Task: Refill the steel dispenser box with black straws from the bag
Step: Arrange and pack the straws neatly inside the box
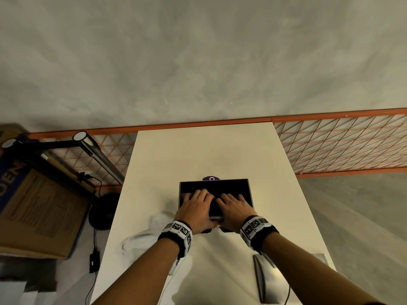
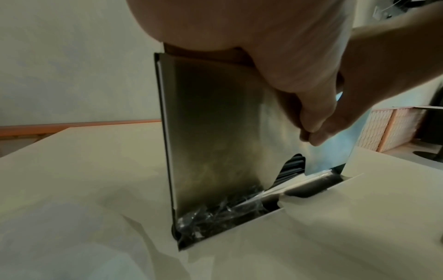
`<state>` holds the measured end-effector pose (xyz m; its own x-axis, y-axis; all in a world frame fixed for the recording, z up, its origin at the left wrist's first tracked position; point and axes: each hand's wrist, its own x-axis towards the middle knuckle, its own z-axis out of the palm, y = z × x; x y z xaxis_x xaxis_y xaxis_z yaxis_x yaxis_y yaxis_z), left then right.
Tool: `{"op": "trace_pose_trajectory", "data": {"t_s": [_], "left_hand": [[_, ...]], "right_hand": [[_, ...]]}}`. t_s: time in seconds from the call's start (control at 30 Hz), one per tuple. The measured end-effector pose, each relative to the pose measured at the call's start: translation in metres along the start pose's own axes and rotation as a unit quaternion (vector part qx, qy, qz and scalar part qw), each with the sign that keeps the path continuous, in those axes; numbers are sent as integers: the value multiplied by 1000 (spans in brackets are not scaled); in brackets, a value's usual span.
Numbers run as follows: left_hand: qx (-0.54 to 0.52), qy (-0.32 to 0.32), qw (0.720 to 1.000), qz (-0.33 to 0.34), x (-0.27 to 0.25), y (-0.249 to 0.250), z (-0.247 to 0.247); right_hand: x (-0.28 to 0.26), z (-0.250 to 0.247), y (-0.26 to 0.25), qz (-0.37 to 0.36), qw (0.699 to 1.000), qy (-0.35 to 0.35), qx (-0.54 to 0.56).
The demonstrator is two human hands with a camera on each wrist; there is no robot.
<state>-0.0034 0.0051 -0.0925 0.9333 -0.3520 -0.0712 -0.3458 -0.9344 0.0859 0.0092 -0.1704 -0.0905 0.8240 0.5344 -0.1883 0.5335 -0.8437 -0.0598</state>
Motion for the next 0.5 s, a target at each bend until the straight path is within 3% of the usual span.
{"op": "trace_pose_trajectory", "data": {"t_s": [0.13,0.27,0.5], "left_hand": [[-27,7,999,-16,2,-1,-7],[-88,-49,993,-54,3,-1,-9],[-74,-67,993,-56,5,3,-13]], "right_hand": [[-6,-2,8,1,998,51,25],[-15,0,16,-30,993,100,62],[-13,-6,11,-24,999,-8,21]]}}
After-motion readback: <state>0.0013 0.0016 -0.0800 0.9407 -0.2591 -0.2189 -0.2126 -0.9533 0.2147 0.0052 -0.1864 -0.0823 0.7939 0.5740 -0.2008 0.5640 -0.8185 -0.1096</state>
